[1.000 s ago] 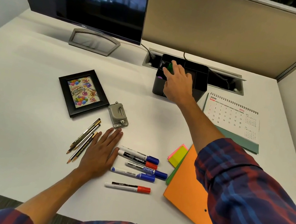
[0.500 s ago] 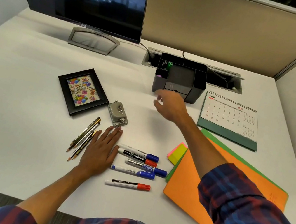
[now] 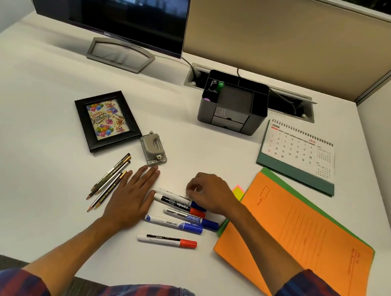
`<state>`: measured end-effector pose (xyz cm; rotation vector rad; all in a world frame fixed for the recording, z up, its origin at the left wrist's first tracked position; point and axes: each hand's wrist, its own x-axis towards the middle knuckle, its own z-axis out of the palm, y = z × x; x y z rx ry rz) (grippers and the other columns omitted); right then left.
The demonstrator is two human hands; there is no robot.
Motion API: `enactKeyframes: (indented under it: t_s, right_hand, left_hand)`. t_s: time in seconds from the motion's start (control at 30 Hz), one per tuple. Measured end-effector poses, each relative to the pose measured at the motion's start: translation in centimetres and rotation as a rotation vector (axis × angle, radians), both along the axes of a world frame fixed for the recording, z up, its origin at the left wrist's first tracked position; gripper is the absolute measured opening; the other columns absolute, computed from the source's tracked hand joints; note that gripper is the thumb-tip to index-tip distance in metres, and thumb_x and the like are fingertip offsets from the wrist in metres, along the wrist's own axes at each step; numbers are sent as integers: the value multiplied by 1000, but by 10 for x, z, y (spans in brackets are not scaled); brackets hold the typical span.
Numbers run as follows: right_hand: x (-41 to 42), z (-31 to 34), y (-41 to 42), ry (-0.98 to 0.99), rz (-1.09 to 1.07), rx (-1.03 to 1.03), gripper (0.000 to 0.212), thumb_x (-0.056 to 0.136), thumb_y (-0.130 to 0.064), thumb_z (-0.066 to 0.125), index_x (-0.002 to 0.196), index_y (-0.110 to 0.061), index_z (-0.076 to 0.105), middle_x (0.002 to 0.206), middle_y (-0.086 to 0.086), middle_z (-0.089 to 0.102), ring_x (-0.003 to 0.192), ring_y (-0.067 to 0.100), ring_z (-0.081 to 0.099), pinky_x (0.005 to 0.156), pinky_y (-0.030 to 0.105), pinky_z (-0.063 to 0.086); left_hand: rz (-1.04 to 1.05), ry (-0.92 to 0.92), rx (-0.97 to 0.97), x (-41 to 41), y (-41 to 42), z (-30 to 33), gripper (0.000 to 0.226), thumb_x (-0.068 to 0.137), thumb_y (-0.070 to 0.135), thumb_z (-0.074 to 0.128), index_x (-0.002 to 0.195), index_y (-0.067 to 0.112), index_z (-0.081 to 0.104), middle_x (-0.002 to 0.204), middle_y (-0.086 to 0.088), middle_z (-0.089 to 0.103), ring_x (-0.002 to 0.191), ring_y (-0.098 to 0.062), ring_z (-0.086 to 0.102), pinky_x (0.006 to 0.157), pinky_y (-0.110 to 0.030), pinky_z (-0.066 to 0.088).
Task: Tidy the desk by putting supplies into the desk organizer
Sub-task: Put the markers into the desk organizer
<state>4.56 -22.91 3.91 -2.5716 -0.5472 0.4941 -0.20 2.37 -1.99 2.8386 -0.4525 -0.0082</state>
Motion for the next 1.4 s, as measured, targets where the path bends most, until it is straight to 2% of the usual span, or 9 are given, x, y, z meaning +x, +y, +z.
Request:
enactKeyframes:
  t_s: [0.33,0.53,0.7,0.8,0.87,0.93,1.13,1.3,1.4]
  right_hand:
    - [-21,-6,-3,-60,65,-19,27,91,-47,57,100,-24,69,111,-8,58,95,13,55,75,31,44]
    - [-17,-2,-3,9,12,-2,28,91,-47,59,102,-22,65,99,-5,67,86,12,58,76,33,50]
    - [-6,6,-8,58,-182,355,15,85,-37,71,91,-23,71,87,-10,69,80,8,62,77,32,53]
    - [5,19,-8,21,-317,588,16,81,-29,77,91,-17,73,84,-3,70,75,10,60,71,29,50]
    - [17,28,-9,-1,-405,711,18,78,-25,81,91,-15,73,81,2,70,73,17,61,72,35,53]
    - [30,39,-10,-67,-482,777,18,76,-20,82,90,-15,72,80,3,68,71,17,60,73,38,54]
    - [73,78,-12,-378,-596,882,30,78,-8,78,103,-9,60,89,9,69,80,15,69,74,25,57]
    - [117,107,-15,-651,-580,805,25,90,-9,64,114,-4,59,95,4,71,91,7,70,84,27,58]
    - [144,116,-17,-771,-562,703,21,95,-13,57,114,-8,62,91,1,72,84,9,70,77,32,59]
  left_hand:
    - [-1,6,-3,0,1,-2,59,99,44,14,153,22,23,160,6,21,148,-12,11,120,-40,8]
    - [-2,3,4,0,0,-2,58,99,43,15,153,22,22,160,6,19,148,-12,10,120,-38,5]
    - [-1,2,-6,0,1,-3,57,99,40,20,153,22,22,160,5,20,148,-12,11,119,-39,7]
    - [-3,3,-1,0,1,-3,57,99,41,20,153,22,23,160,6,20,148,-11,10,119,-39,7]
    - [-1,0,2,0,0,-3,57,99,41,20,153,22,23,160,6,20,148,-11,10,119,-39,8]
    - [0,-2,0,0,0,-2,57,99,40,20,153,22,23,159,6,19,148,-11,11,119,-39,8]
    - [-2,-3,2,1,1,-4,56,99,39,22,152,21,26,159,5,24,148,-13,15,119,-40,10]
    - [0,5,-1,1,1,-3,56,99,40,21,153,22,25,159,7,22,148,-11,12,119,-40,10]
    - [1,10,-3,1,1,-3,57,99,40,20,153,22,24,159,7,22,148,-11,12,119,-40,10]
